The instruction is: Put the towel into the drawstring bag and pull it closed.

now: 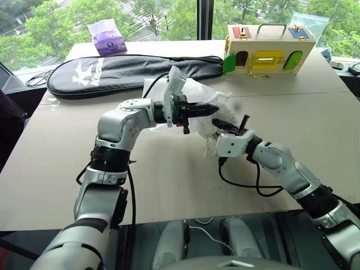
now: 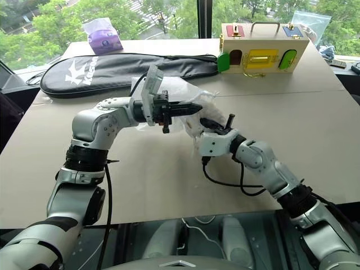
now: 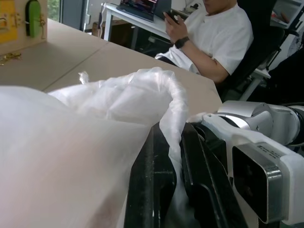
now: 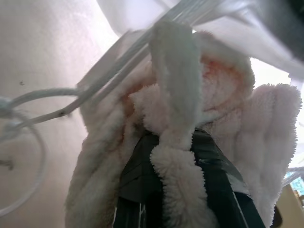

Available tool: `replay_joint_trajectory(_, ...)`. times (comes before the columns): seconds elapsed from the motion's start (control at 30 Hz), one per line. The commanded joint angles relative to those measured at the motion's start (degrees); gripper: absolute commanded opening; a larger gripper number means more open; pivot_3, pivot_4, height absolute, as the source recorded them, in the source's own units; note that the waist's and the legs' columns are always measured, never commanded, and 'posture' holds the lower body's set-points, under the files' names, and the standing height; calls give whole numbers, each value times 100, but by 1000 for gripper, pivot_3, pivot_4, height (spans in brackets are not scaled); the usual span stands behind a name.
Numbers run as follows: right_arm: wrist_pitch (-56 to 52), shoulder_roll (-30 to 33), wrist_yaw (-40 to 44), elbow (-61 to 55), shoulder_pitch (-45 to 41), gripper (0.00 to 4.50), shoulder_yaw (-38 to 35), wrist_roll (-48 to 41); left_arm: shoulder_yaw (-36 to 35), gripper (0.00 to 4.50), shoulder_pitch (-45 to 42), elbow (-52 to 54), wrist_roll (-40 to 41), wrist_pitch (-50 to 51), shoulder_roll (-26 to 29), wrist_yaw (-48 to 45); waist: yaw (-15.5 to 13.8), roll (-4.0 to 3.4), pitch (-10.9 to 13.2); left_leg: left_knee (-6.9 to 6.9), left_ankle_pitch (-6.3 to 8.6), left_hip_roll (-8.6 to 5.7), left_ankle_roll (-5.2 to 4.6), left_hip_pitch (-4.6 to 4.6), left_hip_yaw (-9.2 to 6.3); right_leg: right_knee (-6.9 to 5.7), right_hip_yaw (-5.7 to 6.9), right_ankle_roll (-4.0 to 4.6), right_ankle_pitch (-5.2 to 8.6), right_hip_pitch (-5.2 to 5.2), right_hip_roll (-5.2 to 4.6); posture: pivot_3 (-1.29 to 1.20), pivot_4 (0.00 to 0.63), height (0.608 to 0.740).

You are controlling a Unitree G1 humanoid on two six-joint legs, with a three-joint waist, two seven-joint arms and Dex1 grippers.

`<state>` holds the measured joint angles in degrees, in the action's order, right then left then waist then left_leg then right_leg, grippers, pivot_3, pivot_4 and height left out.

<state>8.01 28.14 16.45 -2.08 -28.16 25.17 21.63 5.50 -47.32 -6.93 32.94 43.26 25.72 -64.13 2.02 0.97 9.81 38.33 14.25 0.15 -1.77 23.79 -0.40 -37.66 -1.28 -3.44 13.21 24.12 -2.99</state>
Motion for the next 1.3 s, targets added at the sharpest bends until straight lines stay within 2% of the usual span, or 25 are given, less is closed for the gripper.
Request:
replay_joint_trajectory(0.03,-336,-649,-55,-132,17,11,-712,-942,43,0,13,241,97,-14,98,-304,-2,0,0,0,0,1,0,0,-2,0,1,0,0,0,0,0,150,740)
replay_joint_trajectory(0.1,-924,-1176,230,-275,207,11,-1077,-1991,42,0,23,261,137,26,118,-392,0,2,0,0,0,2,0,1,-3,1,1,0,0,0,0,0,150,740)
replay_joint_trajectory(0.17,-1328,-1519,471,-456,334,11,-1306,-2610,43,0,28,268,156,36,134,-452,-2,1,0,-1,0,6,0,0,-6,-2,3,1,-1,-2,0,0,150,740)
replay_joint_trajectory(0.33,-3197,-2405,763,-1508,530,11,-1889,-5155,106,0,52,278,124,36,125,-541,-4,0,1,2,13,6,-22,1,-6,-4,4,1,-1,-2,-4,0,150,740)
replay_joint_trajectory(0.47,-4329,-2855,57,-1716,292,1861,-2684,-6694,158,0,70,236,89,-6,132,-623,-5,0,1,3,14,6,-23,-4,-10,-14,7,1,-1,-3,-4,0,150,740)
replay_joint_trajectory(0.53,-4898,-2881,-234,-1752,253,2820,-2903,-7241,170,0,69,181,68,-42,94,-627,-4,0,1,3,13,6,-22,-5,-11,-18,7,2,-1,-3,-4,0,150,740)
replay_joint_trajectory(0.63,-5362,-2260,-28,-2000,452,4242,-2600,-6956,79,0,-43,-183,56,-103,-89,-495,-16,-3,3,4,13,4,-22,-5,-10,-19,7,1,-1,-3,-4,0,150,740)
replay_joint_trajectory(0.67,-5434,-2070,43,-2066,544,4468,-2518,-6855,39,0,-95,-330,45,-126,-151,-448,-24,-4,4,4,13,1,-22,-4,-9,-17,6,1,-1,-3,-6,0,150,740)
replay_joint_trajectory(0.87,-5349,-1012,583,-2378,1080,4468,-2644,-6605,9,0,-287,-1040,-104,-357,-420,-460,13,-3,4,5,13,-5,-23,-2,-8,-14,7,0,0,-2,2,0,150,740)
replay_joint_trajectory(0.97,-4740,-254,1358,-2657,1469,4468,-2613,-6148,100,0,-255,-1393,-314,-610,-583,-467,-7,-3,4,6,13,-4,-24,-2,-6,-13,6,0,0,-2,3,0,150,740)
replay_joint_trajectory(1.1,-4598,74,1481,-2797,1817,4468,-2958,-6182,170,0,-267,-1638,-486,-782,-747,-481,-23,-1,5,7,14,-5,-24,-2,-6,-9,6,0,0,-6,3,0,150,740)
replay_joint_trajectory(1.2,-4567,419,1500,-2869,2077,4468,-2590,-5647,124,0,-328,-1743,-522,-803,-800,-515,-15,0,5,8,14,-4,-24,-4,-5,-12,3,0,0,-6,3,0,150,740)
replay_joint_trajectory(1.3,-4752,396,1427,-2935,2140,4468,-2167,-5498,118,0,-351,-1782,-540,-814,-822,-531,-8,0,5,8,14,-4,-24,-5,-7,-13,6,0,0,-6,4,0,150,740)
